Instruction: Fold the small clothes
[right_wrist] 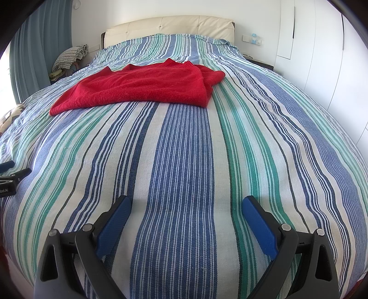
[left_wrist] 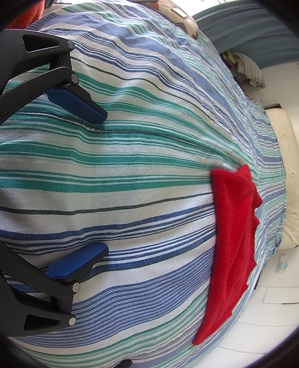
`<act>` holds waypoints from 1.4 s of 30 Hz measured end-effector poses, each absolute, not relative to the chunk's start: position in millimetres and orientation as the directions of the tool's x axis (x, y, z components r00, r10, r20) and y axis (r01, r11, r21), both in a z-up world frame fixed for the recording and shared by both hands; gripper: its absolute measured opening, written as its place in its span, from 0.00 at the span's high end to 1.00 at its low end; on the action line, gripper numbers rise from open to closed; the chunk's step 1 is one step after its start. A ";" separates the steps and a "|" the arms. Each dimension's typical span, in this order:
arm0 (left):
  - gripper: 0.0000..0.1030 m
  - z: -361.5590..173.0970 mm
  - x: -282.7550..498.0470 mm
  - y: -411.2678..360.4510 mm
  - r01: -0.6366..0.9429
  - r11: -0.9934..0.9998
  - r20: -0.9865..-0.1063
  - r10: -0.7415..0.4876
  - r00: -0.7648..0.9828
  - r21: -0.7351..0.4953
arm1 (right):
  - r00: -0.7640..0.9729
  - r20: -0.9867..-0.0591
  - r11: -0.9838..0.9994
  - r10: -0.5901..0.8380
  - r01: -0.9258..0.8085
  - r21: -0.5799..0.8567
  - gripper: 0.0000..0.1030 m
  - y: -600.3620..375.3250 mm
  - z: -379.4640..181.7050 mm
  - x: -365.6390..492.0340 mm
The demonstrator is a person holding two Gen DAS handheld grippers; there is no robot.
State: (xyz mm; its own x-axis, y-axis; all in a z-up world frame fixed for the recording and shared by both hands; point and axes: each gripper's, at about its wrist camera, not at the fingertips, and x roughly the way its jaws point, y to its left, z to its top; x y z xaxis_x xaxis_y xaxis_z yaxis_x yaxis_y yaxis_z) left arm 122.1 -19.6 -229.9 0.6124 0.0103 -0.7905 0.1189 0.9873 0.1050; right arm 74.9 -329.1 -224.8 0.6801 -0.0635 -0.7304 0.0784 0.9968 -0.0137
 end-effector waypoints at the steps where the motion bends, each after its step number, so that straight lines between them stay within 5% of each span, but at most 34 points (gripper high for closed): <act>1: 0.01 -229.9 122.6 -19.2 0.119 0.987 -0.790 0.010 0.612 0.105 | 0.680 -0.730 0.997 -0.064 0.078 -0.014 0.06 -328.9 -224.9 74.8; 10: 0.01 -200.7 117.2 -9.0 0.167 0.985 -0.835 -0.058 0.547 0.040 | 0.611 -0.792 0.999 -0.017 0.040 0.009 0.04 -334.8 -211.0 87.9; 13: 0.01 -175.0 105.0 5.7 0.172 0.985 -0.800 -0.116 0.588 -0.016 | 0.618 -0.772 0.980 0.151 0.009 0.199 0.04 -363.7 -181.2 103.9; 18: 0.01 -164.0 99.7 30.0 0.118 0.986 -0.775 -0.166 0.609 -0.119 | 0.672 -0.706 0.903 0.222 0.131 0.408 0.04 -435.5 -139.2 175.9; 28: 0.01 -185.6 104.7 46.3 0.030 0.988 -0.801 -0.142 0.582 -0.153 | 0.621 -0.700 0.729 0.353 0.287 0.622 0.16 -458.2 -190.4 314.4; 30: 0.01 -188.3 106.3 48.5 0.026 0.986 -0.805 -0.149 0.574 -0.164 | 0.592 -0.716 0.732 0.371 0.288 0.617 0.30 -447.1 -202.3 329.9; 31: 0.01 -189.6 108.1 49.4 0.025 0.986 -0.807 -0.150 0.571 -0.166 | 0.581 -0.722 0.742 0.376 0.277 0.610 0.55 -441.0 -205.0 334.1; 32: 0.01 -190.9 109.9 50.3 0.023 0.985 -0.810 -0.152 0.567 -0.169 | 0.566 -0.744 0.769 0.354 0.277 0.576 0.92 -436.6 -202.7 341.6; 36: 0.01 -192.2 113.6 53.5 0.018 0.979 -0.810 -0.179 0.558 -0.205 | 0.596 -0.752 0.836 0.282 0.232 0.497 0.90 -411.1 -160.7 356.1; 42: 0.01 -189.9 122.8 55.7 0.028 0.964 -0.802 -0.236 0.549 -0.265 | 0.572 -0.734 0.902 0.366 -0.022 0.432 0.90 -291.2 -82.8 401.4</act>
State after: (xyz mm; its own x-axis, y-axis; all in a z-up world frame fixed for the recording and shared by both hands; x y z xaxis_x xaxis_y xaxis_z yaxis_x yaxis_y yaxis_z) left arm 122.8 55.7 -189.9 0.5487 -0.2363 -0.8019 0.0281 0.9639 -0.2648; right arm 401.4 -291.2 -82.8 0.5724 0.3656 -0.7339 -0.0221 0.9016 0.4319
